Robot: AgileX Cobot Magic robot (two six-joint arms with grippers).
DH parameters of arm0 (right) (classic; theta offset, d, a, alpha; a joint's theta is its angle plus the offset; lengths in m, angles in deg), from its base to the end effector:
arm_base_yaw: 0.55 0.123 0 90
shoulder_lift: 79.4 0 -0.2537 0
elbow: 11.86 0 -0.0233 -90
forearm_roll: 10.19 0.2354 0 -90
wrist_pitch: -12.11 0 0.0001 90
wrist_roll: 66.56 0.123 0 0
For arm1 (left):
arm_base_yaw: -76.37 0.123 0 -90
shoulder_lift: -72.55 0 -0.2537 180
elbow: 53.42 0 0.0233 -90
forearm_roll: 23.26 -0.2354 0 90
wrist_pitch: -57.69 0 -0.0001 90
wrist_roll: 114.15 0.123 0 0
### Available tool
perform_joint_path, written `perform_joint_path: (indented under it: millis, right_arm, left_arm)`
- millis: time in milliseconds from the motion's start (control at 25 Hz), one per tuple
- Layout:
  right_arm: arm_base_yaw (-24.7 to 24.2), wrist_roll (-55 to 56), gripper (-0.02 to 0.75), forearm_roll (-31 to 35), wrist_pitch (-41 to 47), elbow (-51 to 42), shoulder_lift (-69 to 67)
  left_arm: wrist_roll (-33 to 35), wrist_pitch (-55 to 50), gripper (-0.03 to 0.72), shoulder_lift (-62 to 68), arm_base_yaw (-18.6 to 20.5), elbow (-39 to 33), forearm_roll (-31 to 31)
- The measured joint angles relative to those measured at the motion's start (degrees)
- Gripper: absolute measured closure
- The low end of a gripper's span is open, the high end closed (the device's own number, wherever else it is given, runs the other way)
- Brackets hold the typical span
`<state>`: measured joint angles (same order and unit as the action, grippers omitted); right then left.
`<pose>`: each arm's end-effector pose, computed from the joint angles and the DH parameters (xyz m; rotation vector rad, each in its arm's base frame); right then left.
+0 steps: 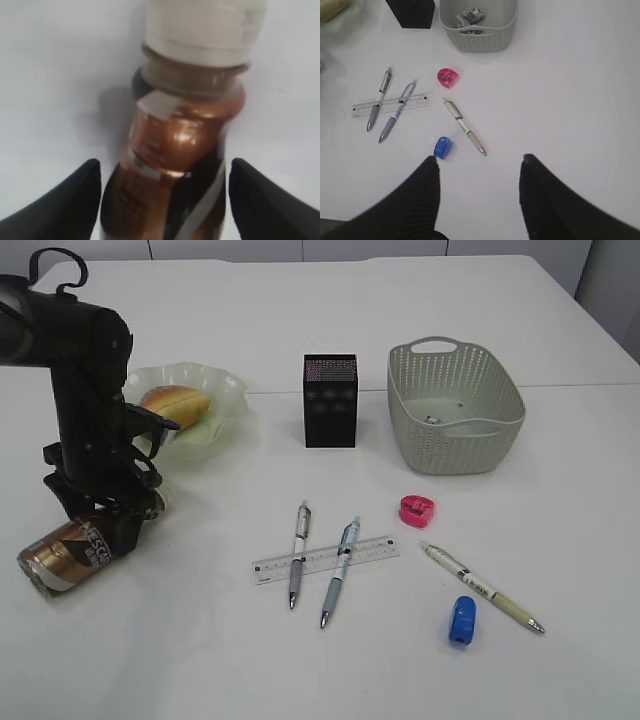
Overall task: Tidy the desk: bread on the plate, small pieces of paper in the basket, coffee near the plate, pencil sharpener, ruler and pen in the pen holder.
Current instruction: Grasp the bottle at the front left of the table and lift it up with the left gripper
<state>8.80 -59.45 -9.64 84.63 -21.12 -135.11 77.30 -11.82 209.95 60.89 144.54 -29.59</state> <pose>0.1415 0.0244 0.3626 -0.0478 2.4042 0.1461 0.3738 -0.0903 0.0784 -0.7628 -2.8859 -0.1582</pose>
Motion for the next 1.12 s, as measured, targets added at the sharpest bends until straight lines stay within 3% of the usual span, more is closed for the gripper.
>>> perform_joint_path:
  millis: [200, 520, 1120]
  right_arm:
    - [0.0, 0.0, 0.324, -0.1, 0.0, 0.0, 0.0]
    - [0.0, 0.0, 0.324, -0.5, 0.0, 0.0, 0.0]
    - [0.0, 0.0, 0.324, -2.3, 0.0, 0.0, 0.0]
  left_arm:
    - [0.0, 0.0, 0.141, 0.0, 0.1, 0.0, 0.0]
    - [-0.3, 0.0, 0.344, 0.1, 0.1, 0.3, 0.0]
    - [-2.9, 0.2, 0.377, -0.4, 0.3, 0.4, 2.1]
